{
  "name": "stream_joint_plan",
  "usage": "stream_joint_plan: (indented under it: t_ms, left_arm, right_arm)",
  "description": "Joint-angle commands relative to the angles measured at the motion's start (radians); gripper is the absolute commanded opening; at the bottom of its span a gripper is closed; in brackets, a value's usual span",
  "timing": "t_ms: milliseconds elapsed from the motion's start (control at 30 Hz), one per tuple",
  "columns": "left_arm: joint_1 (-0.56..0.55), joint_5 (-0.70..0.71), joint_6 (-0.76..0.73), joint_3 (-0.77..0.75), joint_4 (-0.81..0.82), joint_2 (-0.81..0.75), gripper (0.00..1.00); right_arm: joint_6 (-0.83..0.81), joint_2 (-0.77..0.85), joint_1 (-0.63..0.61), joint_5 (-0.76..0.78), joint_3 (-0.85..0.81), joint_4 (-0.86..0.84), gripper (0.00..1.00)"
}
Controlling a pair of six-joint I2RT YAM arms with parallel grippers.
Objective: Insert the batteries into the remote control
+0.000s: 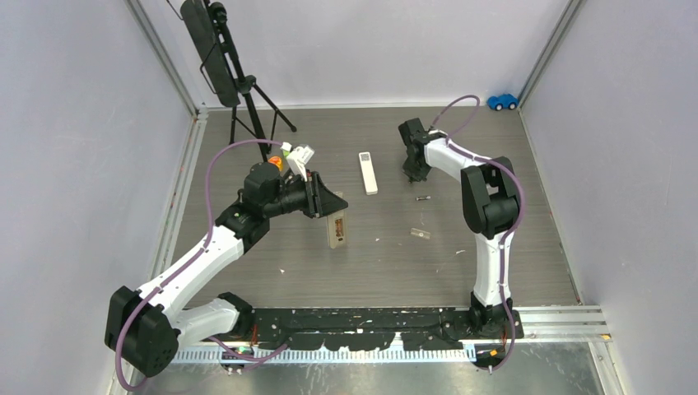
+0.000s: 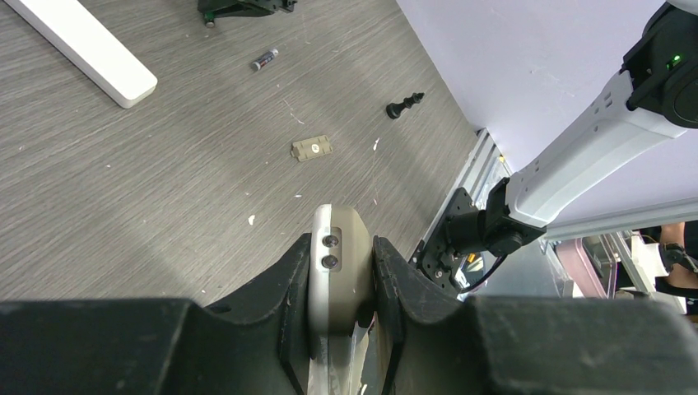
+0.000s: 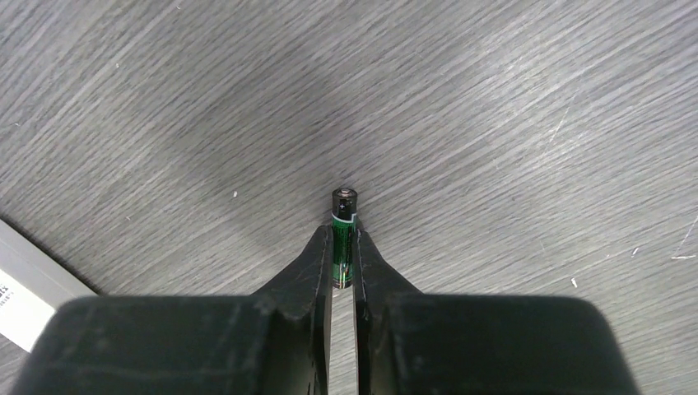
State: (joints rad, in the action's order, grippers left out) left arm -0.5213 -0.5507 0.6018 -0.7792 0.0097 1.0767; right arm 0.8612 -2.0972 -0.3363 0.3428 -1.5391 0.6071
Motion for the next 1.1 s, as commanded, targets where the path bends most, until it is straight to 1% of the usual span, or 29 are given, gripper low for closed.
stream_joint_plan:
  t_ms: [0,133,200,400,533,600,767,833,867,933,1000,1067]
  left_arm:
    - [0.003,-0.024,0.009,-0.023,0.041,-0.024,0.00]
    - [0.003,-0.028,0.025,-0.026,0.049,-0.025,0.00]
    - [0.003,-0.030,0.045,-0.025,0.059,-0.021,0.00]
    - [0.003,-0.056,0.147,-0.014,0.137,-0.001,0.00]
    - [0.003,-0.053,0.206,-0.007,0.184,0.038,0.00]
    - [0.003,-0.051,0.237,-0.011,0.188,0.058,0.00]
    - [0.003,-0.043,0.330,-0.032,0.172,0.091,0.00]
    - [0.003,-0.039,0.367,-0.036,0.165,0.100,0.00]
    - [0.003,-0.037,0.379,-0.038,0.161,0.106,0.00]
    - [0.004,-0.031,0.394,-0.043,0.149,0.121,0.00]
    - [0.007,-0.024,0.407,-0.047,0.130,0.135,0.00]
    - [0.016,-0.018,0.428,-0.044,0.114,0.141,0.00]
  right_arm:
    - [-0.064,0.037,0.006,0.020,0.015,-0.006,0.10]
    - [-0.140,0.090,0.005,-0.030,0.061,-0.045,0.03]
    - [-0.175,0.153,0.003,-0.067,0.117,-0.093,0.03]
    - [-0.252,0.469,-0.064,-0.105,0.297,-0.201,0.01]
    - [-0.276,0.715,-0.181,-0.101,0.427,-0.295,0.01]
    - [-0.286,0.811,-0.280,-0.073,0.476,-0.327,0.01]
    - [-0.291,0.996,-0.466,-0.005,0.564,-0.422,0.01]
    - [-0.312,1.047,-0.530,-0.006,0.596,-0.491,0.01]
    - [-0.354,1.056,-0.565,-0.003,0.610,-0.522,0.01]
    - [-0.397,1.054,-0.625,0.045,0.624,-0.541,0.01]
    - [-0.404,1.044,-0.652,0.061,0.621,-0.535,0.01]
    - [-0.416,1.045,-0.678,0.062,0.636,-0.565,0.01]
